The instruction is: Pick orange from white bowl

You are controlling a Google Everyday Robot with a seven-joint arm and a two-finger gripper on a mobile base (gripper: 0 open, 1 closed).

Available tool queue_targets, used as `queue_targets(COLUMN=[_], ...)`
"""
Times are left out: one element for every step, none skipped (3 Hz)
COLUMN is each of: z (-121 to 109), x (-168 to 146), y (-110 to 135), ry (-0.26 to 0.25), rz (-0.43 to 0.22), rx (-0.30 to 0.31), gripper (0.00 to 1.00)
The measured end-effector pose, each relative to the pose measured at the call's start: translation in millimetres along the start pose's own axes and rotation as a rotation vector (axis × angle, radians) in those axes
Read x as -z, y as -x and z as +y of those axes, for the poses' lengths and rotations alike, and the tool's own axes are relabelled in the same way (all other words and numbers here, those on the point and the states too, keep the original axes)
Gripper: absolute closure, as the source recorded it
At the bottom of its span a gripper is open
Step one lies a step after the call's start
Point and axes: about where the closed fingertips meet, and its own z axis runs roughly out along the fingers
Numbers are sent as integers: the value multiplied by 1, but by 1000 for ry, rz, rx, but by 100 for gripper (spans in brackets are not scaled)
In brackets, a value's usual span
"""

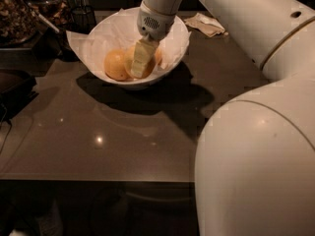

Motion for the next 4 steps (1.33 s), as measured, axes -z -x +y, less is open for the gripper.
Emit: queue_targets(z=[7,11,9,8], x=[15,36,34,34], y=[2,3,8,13], ry=[17,32,24,17], rz=[-43,-96,-108,-126], rx=[11,39,40,59], gripper=[100,100,100,100])
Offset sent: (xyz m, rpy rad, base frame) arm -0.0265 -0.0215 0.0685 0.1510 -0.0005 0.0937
